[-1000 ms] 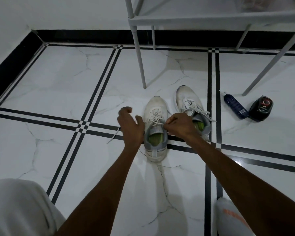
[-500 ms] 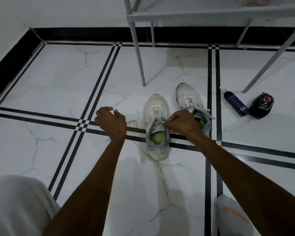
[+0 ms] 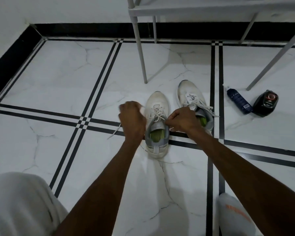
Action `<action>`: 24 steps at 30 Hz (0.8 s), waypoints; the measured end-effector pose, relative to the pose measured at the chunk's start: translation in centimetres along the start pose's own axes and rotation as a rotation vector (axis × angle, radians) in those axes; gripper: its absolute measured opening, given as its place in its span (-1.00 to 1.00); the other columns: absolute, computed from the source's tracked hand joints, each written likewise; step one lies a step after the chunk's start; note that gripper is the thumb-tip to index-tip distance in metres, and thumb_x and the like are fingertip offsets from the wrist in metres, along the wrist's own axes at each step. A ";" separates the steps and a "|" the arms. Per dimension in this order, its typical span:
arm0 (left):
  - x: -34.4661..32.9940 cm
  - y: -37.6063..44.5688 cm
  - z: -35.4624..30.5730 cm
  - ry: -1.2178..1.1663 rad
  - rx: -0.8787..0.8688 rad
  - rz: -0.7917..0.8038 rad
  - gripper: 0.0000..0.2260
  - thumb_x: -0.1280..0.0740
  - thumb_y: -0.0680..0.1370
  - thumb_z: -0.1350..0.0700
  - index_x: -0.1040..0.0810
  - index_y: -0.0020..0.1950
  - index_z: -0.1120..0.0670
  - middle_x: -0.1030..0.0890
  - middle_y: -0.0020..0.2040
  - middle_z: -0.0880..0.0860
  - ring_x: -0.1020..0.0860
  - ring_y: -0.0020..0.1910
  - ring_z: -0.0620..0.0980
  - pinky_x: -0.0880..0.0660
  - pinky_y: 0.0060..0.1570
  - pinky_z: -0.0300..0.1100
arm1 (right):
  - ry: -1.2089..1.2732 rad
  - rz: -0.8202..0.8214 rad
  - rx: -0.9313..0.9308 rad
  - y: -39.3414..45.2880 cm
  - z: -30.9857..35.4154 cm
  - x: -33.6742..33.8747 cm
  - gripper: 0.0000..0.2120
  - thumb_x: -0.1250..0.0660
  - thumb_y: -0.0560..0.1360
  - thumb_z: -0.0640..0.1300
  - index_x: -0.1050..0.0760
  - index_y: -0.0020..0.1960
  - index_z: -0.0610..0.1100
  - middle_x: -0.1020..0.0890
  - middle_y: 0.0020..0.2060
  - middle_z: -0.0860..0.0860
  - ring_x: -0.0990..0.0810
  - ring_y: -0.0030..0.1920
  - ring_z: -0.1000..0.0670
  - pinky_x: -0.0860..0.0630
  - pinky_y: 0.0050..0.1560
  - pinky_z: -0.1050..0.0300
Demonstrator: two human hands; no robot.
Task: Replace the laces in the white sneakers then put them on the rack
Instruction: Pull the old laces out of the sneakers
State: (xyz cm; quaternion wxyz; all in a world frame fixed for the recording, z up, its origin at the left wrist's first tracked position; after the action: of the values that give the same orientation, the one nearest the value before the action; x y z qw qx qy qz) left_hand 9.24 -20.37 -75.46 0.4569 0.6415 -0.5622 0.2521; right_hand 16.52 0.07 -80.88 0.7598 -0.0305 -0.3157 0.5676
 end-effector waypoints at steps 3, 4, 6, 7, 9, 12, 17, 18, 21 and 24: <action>2.3 1.8 8.3 -0.171 0.514 -0.198 -0.87 -0.30 0.55 0.28 -0.62 0.05 0.21 -0.64 0.04 0.20 -0.59 0.11 0.21 -0.48 0.13 0.01 | -0.013 0.004 -0.014 0.2 -0.6 -0.3 -0.82 -0.59 0.33 -0.11 -0.65 -0.27 -0.18 -0.70 -0.36 -0.13 -0.72 -0.31 -0.11 -0.70 -0.18 -0.09; 2.5 1.8 8.6 -0.191 0.511 -0.188 -0.85 -0.34 0.56 0.22 -0.59 0.11 0.21 -0.62 0.09 0.19 -0.57 0.14 0.19 -0.44 0.17 -0.03 | -0.002 0.005 -0.015 0.3 -0.8 -0.5 -0.79 -0.60 0.31 -0.07 -0.63 -0.26 -0.17 -0.70 -0.35 -0.12 -0.72 -0.30 -0.11 -0.70 -0.19 -0.10; 2.0 1.0 6.2 -0.281 0.359 -0.139 -0.67 -0.43 0.55 0.09 -0.49 0.24 0.20 -0.54 0.16 0.16 -0.48 0.14 0.11 -0.34 0.12 -0.14 | -0.043 -0.014 0.015 0.6 -0.5 -0.9 -0.75 -0.60 0.26 0.02 -0.60 -0.23 -0.08 -0.70 -0.30 -0.04 -0.72 -0.23 -0.06 -0.69 -0.15 -0.09; 1.5 0.0 4.4 -0.338 0.271 -0.102 -0.64 -0.43 0.56 0.02 -0.45 0.24 0.16 -0.51 0.13 0.12 -0.47 0.10 0.07 -0.37 0.07 -0.14 | -0.086 -0.027 0.033 0.7 -0.2 -0.9 -0.73 -0.58 0.25 0.05 -0.57 -0.21 -0.05 -0.69 -0.27 0.00 -0.70 -0.20 -0.03 -0.68 -0.12 -0.08; 0.3 -2.3 1.4 -0.386 0.115 0.025 -0.66 -0.44 0.55 -0.11 -0.44 0.14 0.07 -0.50 0.00 0.01 -0.49 -0.02 0.01 -0.46 -0.07 -0.16 | -0.177 -0.050 0.092 0.7 0.7 -1.0 -0.67 -0.55 0.28 0.09 -0.51 -0.12 -0.04 -0.67 -0.22 0.01 -0.66 -0.18 -0.01 -0.64 -0.08 -0.02; -1.8 -4.9 -0.2 -0.332 -0.055 0.226 -0.71 -0.47 0.52 -0.06 -0.43 0.01 0.04 -0.51 -0.14 -0.03 -0.49 -0.15 -0.04 -0.47 -0.20 -0.18 | -0.272 -0.037 0.211 0.4 1.9 -1.4 -0.64 -0.50 0.38 0.09 -0.43 -0.01 -0.06 -0.64 -0.26 -0.04 -0.63 -0.22 -0.05 -0.60 -0.15 -0.02; -1.8 -5.2 0.7 -0.357 -0.055 0.155 -0.96 -0.35 0.61 0.17 -0.52 -0.03 0.07 -0.57 -0.16 -0.03 -0.55 -0.17 0.00 -0.54 -0.17 0.06 | -0.216 -0.026 0.226 0.4 1.6 -0.8 -0.66 -0.46 0.39 -0.18 -0.37 0.06 -0.05 -0.57 -0.27 -0.13 -0.62 -0.31 -0.17 -0.62 -0.30 -0.14; -2.0 -4.9 1.0 -0.374 -0.028 0.147 -0.97 -0.36 0.60 0.17 -0.54 -0.03 0.07 -0.58 -0.16 -0.02 -0.56 -0.17 -0.01 -0.55 -0.15 0.06 | -0.263 -0.046 0.223 0.4 1.8 -0.8 -0.66 -0.44 0.39 -0.20 -0.37 0.07 -0.03 -0.55 -0.21 -0.12 -0.61 -0.25 -0.18 -0.60 -0.26 -0.08; -2.1 -4.8 0.4 -0.419 -0.003 0.169 -0.99 -0.37 0.60 0.19 -0.57 0.01 0.10 -0.61 -0.11 -0.01 -0.56 -0.15 -0.04 -0.55 -0.11 -0.04 | -0.603 -0.077 0.300 -0.5 3.6 -2.2 -0.63 -0.37 0.44 -0.24 -0.41 0.17 0.04 -0.45 0.10 -0.09 -0.56 -0.01 -0.18 -0.50 -0.10 -0.01; -2.2 -5.2 0.2 -0.473 0.015 0.200 -0.93 -0.37 0.57 0.22 -0.60 0.04 0.12 -0.65 -0.09 -0.01 -0.58 -0.12 -0.04 -0.54 -0.09 -0.17 | -0.854 -0.021 0.423 -1.7 5.2 -4.8 -0.68 -0.35 0.49 -0.11 -0.52 0.24 0.05 -0.41 0.27 -0.05 -0.39 0.27 -0.17 -0.39 0.19 -0.13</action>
State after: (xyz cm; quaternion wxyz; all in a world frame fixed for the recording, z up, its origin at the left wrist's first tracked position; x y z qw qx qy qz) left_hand 13.59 -19.67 -78.95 0.2808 0.6271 -0.7123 0.1432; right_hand 14.57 -6.38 -78.18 0.5573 0.3642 -0.4773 0.5736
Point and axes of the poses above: each hand's wrist, its own y-axis towards the middle knuckle, its own x-axis out of the back of the hand, z = x × y, the point moved 9 cm from there along y, towards the middle knuckle
